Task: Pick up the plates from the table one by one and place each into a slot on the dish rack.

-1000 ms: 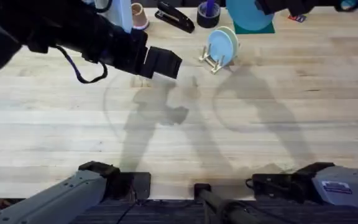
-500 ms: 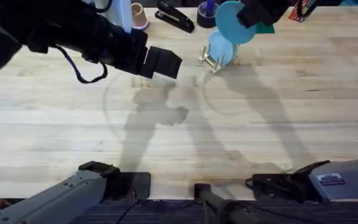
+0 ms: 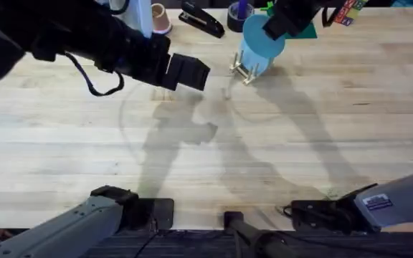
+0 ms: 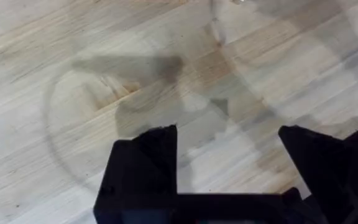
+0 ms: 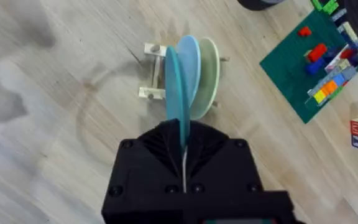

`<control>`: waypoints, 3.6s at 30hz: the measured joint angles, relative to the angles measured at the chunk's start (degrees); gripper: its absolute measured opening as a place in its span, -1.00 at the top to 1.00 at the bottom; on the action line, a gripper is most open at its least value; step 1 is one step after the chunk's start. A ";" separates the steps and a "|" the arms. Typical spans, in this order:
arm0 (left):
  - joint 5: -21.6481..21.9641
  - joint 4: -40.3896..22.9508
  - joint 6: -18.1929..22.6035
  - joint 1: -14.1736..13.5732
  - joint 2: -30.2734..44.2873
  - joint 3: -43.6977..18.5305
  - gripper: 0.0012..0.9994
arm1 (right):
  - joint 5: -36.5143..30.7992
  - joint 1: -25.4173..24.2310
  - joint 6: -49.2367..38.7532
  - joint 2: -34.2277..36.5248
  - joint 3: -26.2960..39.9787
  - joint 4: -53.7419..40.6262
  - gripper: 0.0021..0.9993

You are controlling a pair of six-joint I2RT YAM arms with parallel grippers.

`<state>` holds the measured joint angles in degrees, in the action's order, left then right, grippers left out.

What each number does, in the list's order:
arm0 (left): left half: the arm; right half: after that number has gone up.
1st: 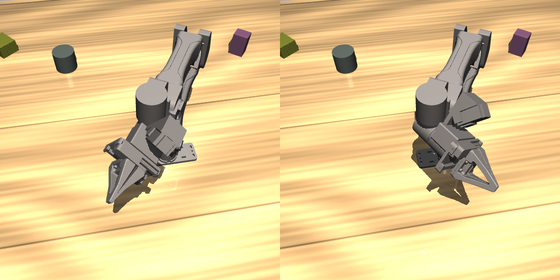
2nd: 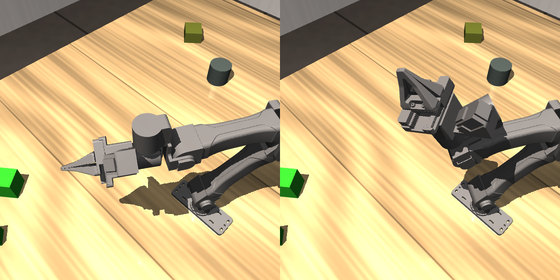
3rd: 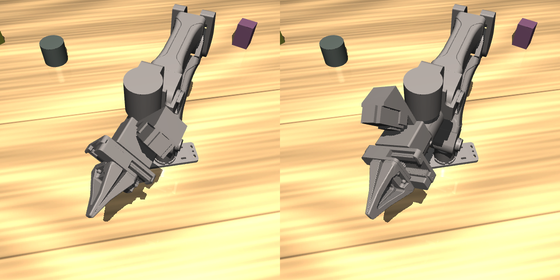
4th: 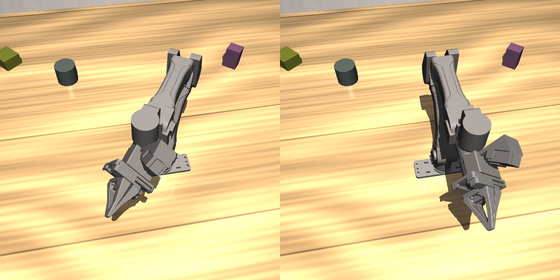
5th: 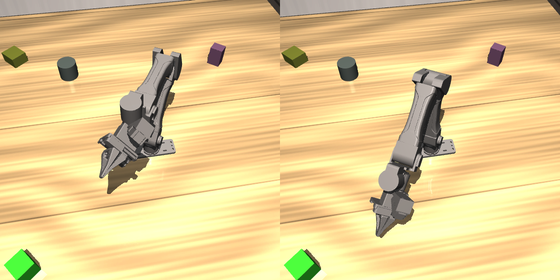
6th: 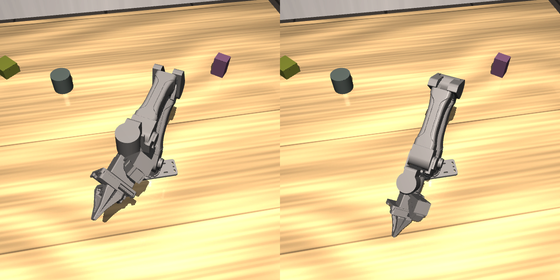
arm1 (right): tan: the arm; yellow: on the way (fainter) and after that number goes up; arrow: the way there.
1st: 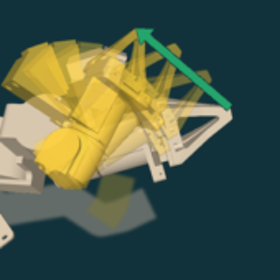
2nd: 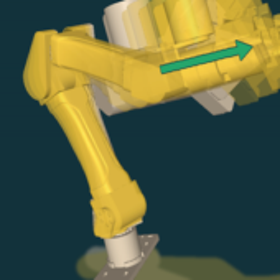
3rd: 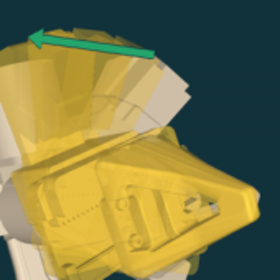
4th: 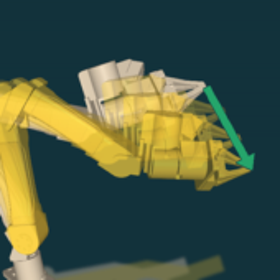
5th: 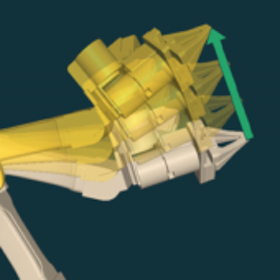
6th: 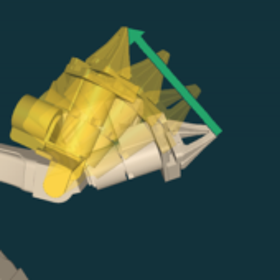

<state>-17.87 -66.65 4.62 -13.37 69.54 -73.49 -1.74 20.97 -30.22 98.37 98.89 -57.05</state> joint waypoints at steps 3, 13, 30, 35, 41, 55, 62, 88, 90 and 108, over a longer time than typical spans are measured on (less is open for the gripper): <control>0.07 0.00 0.00 0.00 0.00 0.00 -0.99 | 0.00 0.00 0.42 0.02 0.00 0.33 0.95; 0.13 0.00 0.00 0.00 0.00 0.00 -0.99 | 0.04 0.00 2.81 2.00 0.09 1.21 0.95; 0.13 0.00 0.00 0.00 -0.01 0.00 -0.99 | 1.36 0.00 4.71 9.66 0.31 4.56 0.94; 0.13 0.00 0.00 0.00 0.00 0.00 -0.99 | 1.36 0.00 4.94 9.66 0.33 4.54 0.94; 0.13 0.00 0.00 0.00 0.00 0.00 -0.99 | 1.42 0.00 4.98 10.12 0.37 4.58 0.94; 0.13 0.00 0.00 0.00 0.00 0.00 -0.99 | 1.53 0.00 5.38 11.87 0.37 4.48 0.95; 0.13 0.00 0.00 0.00 0.00 0.00 -0.99 | 1.53 0.00 5.59 11.87 0.37 4.54 0.76; 0.13 0.00 0.02 0.00 0.00 0.00 -0.99 | -0.25 2.04 6.11 4.26 3.72 -0.46 0.25; 0.13 0.00 0.00 0.00 0.00 0.00 -0.99 | -0.50 2.05 6.23 2.28 4.12 -1.88 0.18; 0.13 0.00 0.00 0.00 0.00 0.00 -0.99 | -1.07 2.05 10.24 -15.73 4.06 -13.42 -0.99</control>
<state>-17.74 -66.65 4.62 -13.37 69.54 -73.49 -2.81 23.03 -19.98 82.64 102.95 -70.47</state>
